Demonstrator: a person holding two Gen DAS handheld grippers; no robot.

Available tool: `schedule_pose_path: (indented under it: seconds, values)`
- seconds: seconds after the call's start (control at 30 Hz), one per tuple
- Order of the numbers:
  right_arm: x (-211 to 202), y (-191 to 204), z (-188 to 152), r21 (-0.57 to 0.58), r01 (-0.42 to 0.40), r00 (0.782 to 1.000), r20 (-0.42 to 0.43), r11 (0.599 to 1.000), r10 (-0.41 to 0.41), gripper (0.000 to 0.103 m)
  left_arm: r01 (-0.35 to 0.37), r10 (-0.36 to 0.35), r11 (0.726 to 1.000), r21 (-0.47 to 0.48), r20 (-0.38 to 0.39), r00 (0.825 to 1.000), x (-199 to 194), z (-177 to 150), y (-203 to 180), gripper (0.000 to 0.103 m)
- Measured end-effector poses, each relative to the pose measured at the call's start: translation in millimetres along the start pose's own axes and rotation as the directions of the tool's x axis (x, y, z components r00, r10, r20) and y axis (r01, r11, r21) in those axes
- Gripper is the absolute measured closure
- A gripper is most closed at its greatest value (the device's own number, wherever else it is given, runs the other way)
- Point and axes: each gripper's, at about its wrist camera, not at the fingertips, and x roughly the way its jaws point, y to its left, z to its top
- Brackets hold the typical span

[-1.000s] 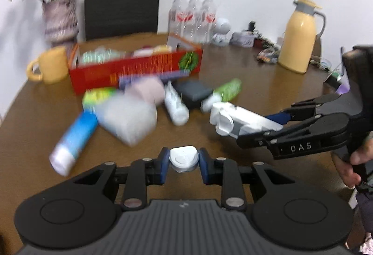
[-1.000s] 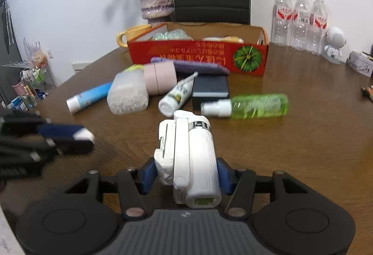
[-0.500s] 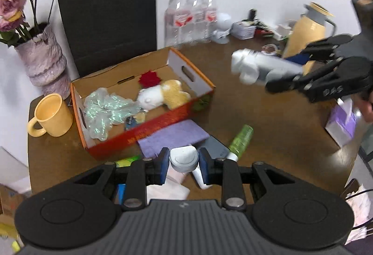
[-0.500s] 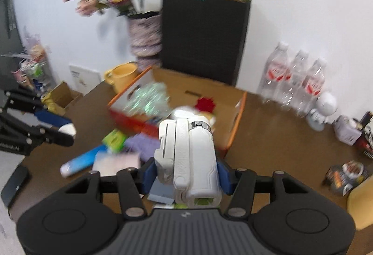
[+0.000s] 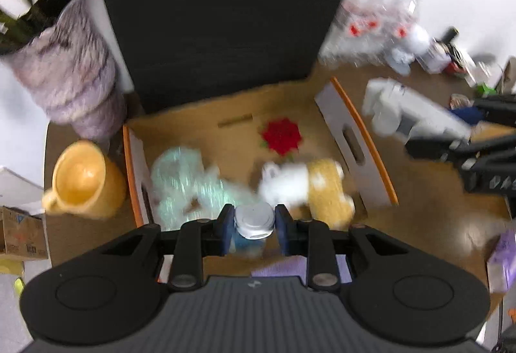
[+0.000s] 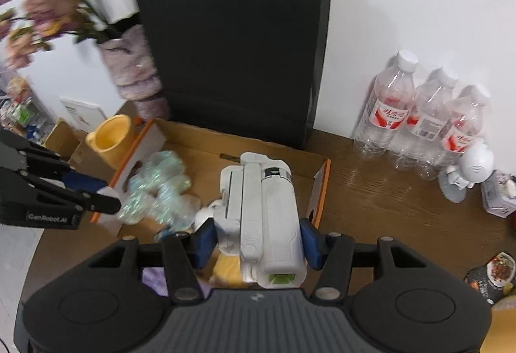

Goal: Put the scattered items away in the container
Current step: 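Lower the gadget and case into the box and open both tools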

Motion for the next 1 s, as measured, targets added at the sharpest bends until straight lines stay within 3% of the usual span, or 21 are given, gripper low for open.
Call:
schedule_pose_path:
  seconds: [0.23, 0.5, 0.7, 0.73, 0.77, 0.83, 1.0]
  values:
    - [64.6, -9.6, 23.2, 0.047, 0.010, 0.998, -0.058, 0.999, -0.007, 0.050, -0.028, 0.026, 0.999, -0.046, -0.041, 0.999, 49.2, 41.0, 12.0, 0.075]
    - [128.7, -28.8, 24.9, 0.140, 0.028, 0.992, -0.128, 0.990, -0.010, 0.049, -0.044, 0.037, 0.995, -0.090, -0.076, 0.996, 105.1, 58.7, 8.2, 0.075]
    - [148.8, -33.8, 21.5, 0.177, 0.057, 0.990, -0.139, 0.983, -0.033, 0.050, -0.081, 0.071, 0.991, -0.108, -0.096, 0.993, 131.2, 59.1, 9.4, 0.075]
    - [150.6, -34.0, 21.3, 0.182, 0.060, 0.990, -0.137, 0.981, -0.036, 0.051, -0.087, 0.076, 0.989, -0.118, -0.096, 0.993, 133.7, 58.7, 11.4, 0.070]
    - [149.8, -33.0, 22.1, 0.184, 0.061, 0.991, -0.129, 0.981, -0.037, 0.050, -0.090, 0.078, 0.987, -0.130, -0.096, 0.992, 135.1, 58.4, 13.9, 0.057]
    - [146.1, -30.1, 24.3, 0.174, 0.059, 0.992, -0.118, 0.983, -0.039, 0.049, -0.094, 0.080, 0.984, -0.149, -0.096, 0.992, 136.8, 57.8, 18.1, 0.043]
    - [133.2, -23.5, 28.8, 0.151, 0.072, 0.993, -0.106, 0.986, -0.056, 0.043, -0.100, 0.086, 0.984, -0.149, -0.095, 0.992, 122.0, 48.1, 17.6, 0.039]
